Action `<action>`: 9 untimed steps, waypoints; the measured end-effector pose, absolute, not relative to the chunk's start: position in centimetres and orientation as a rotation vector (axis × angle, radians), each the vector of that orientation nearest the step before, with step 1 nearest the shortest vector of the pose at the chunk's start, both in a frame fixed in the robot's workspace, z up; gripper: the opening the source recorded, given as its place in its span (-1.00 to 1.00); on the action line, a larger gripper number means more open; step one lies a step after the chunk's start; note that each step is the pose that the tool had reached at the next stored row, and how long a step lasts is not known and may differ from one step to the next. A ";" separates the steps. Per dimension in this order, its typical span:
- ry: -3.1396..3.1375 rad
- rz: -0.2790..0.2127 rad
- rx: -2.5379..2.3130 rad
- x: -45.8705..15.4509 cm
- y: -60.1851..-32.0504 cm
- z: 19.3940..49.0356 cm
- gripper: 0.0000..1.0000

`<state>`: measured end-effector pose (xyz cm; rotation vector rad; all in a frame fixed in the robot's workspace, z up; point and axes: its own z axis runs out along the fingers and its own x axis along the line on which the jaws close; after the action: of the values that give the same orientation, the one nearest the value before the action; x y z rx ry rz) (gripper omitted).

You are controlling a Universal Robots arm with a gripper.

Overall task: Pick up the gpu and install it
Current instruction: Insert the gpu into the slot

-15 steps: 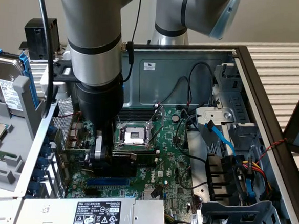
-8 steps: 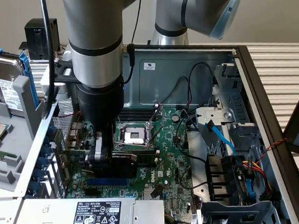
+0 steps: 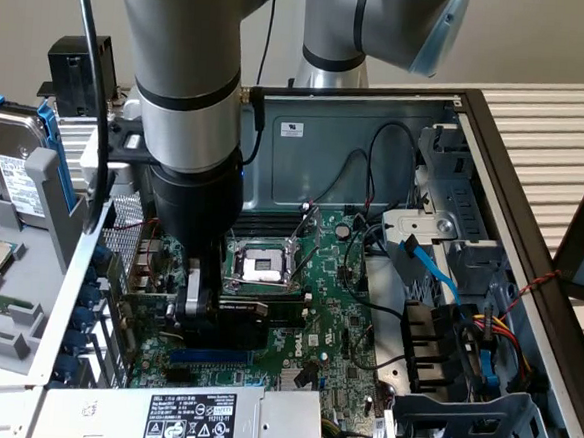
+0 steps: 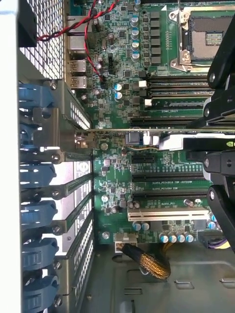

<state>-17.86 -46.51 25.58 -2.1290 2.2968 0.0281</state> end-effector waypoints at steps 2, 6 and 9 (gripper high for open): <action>2.297 0.028 -2.129 -17.8 -46.5 25.6 -0.46; 2.297 0.028 -2.129 -17.6 -46.5 25.6 -0.46; 2.297 0.028 -2.129 -17.6 -46.5 25.6 -0.46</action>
<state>-17.56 -46.53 25.58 -2.1290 2.2968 0.0281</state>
